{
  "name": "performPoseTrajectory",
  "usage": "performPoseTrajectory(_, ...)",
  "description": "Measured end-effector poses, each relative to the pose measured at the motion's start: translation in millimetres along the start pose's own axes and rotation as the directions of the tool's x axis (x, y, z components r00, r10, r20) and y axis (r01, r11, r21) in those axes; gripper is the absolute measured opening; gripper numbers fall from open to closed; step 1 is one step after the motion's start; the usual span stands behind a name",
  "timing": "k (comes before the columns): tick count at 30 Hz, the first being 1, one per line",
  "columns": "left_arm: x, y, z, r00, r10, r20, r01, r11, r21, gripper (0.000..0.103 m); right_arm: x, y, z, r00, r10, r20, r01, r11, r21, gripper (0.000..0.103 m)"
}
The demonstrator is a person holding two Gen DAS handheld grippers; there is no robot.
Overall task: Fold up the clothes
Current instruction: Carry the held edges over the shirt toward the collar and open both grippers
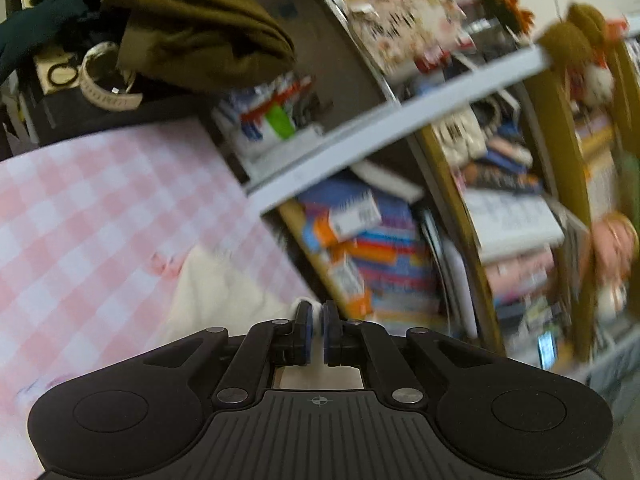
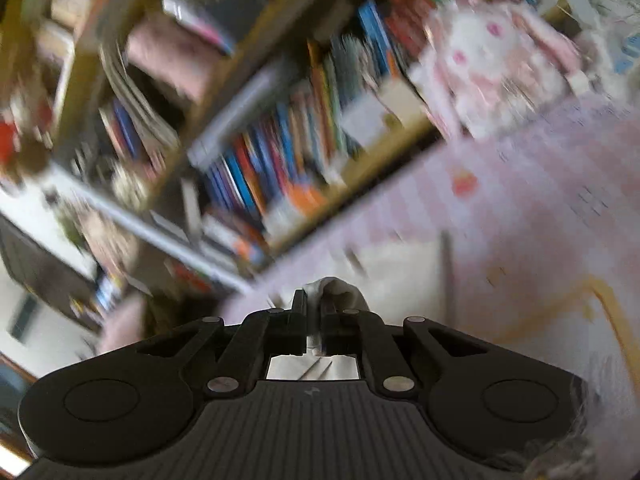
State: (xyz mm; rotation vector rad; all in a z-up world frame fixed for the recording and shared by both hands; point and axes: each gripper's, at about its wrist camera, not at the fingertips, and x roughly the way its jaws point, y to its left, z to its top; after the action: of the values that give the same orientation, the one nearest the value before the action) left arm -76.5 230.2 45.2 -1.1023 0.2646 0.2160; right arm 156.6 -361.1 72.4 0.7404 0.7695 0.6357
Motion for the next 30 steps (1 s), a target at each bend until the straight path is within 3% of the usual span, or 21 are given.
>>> performPoseTrajectory(3,36.3,-5.1,6.5,0.998,0.061,-0.007,-0.061,0.998,0.004,0.004,25.7,-3.5,23.9,0.999,0.033,0.030,-0.033,0.999,0.022,0.005)
performPoseTrajectory(6,65.9,-6.0,3.9,0.986,0.158,-0.042,-0.157,0.987,0.032,0.004,57.9,-15.6,36.2,1.000,0.015,0.000,-0.015,0.999,0.039,0.005)
performPoseTrajectory(15,108.8,2.3,12.6,0.964,0.263,-0.028,-0.263,0.965,0.012,0.004,113.2,-59.1,52.5,0.999,-0.030,-0.045,0.036,0.992,0.122,0.005)
performPoseTrajectory(25,168.0,31.7,12.5,0.885,0.463,-0.053,-0.462,0.886,0.034,0.000,172.0,-129.0,53.8,0.973,-0.196,-0.123,0.222,0.939,0.262,0.005)
performPoseTrajectory(30,174.3,28.8,9.2,0.862,0.503,-0.057,-0.496,0.861,0.111,0.000,184.6,-141.9,49.5,0.974,-0.180,-0.137,0.211,0.942,0.261,0.006)
